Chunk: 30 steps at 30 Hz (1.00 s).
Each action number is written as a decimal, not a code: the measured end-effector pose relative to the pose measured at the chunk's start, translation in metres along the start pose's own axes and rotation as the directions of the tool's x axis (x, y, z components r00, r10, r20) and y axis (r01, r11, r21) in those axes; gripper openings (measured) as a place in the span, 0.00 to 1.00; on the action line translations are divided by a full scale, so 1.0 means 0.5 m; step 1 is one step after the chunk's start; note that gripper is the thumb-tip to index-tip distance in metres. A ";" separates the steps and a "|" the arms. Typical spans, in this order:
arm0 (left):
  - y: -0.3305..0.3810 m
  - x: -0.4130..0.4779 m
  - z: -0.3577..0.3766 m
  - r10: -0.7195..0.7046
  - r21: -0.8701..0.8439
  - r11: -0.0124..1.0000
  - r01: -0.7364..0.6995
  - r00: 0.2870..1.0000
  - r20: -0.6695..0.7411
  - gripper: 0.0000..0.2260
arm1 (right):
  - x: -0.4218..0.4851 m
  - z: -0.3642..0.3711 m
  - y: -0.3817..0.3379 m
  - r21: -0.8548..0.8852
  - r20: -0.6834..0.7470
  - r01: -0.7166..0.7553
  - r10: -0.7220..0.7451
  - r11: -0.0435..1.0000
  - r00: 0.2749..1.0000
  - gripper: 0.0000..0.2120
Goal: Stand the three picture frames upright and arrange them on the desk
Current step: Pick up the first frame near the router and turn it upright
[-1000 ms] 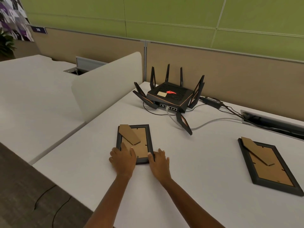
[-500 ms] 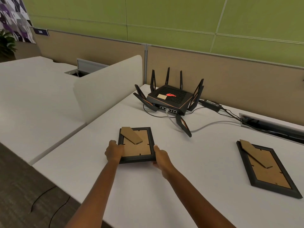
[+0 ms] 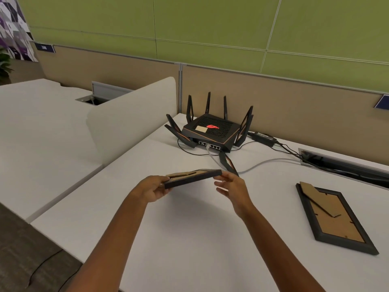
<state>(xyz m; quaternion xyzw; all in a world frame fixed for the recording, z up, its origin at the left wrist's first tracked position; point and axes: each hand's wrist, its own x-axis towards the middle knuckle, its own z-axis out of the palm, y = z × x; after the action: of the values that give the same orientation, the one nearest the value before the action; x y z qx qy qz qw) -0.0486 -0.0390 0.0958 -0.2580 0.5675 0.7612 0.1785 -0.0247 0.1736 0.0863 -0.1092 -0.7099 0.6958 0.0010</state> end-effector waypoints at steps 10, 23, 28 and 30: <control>0.020 -0.050 0.102 -0.150 0.137 0.983 0.118 0.956 0.252 0.09 | -0.008 -0.089 0.009 -0.311 -0.041 0.355 -0.386 0.881 0.922 0.14; -0.085 -0.049 0.237 0.080 0.373 0.912 -0.169 0.967 0.241 0.16 | -0.048 -0.195 -0.036 0.047 -0.326 0.449 -0.411 0.892 0.851 0.06; -0.127 -0.032 0.271 0.206 0.443 0.861 -0.249 0.968 0.143 0.20 | -0.052 -0.232 -0.034 0.150 -0.392 0.348 -0.268 0.925 0.880 0.06; -0.137 -0.033 0.286 0.193 0.386 0.891 -0.240 0.969 0.156 0.19 | -0.052 -0.243 -0.034 0.189 -0.407 0.317 -0.220 0.929 0.886 0.09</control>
<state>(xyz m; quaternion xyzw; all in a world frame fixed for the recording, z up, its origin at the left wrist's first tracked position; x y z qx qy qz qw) -0.0240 0.1179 0.0846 -0.1072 0.7260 0.6567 0.1738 0.0167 0.2894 0.1109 -0.1403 -0.6109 0.7384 0.2489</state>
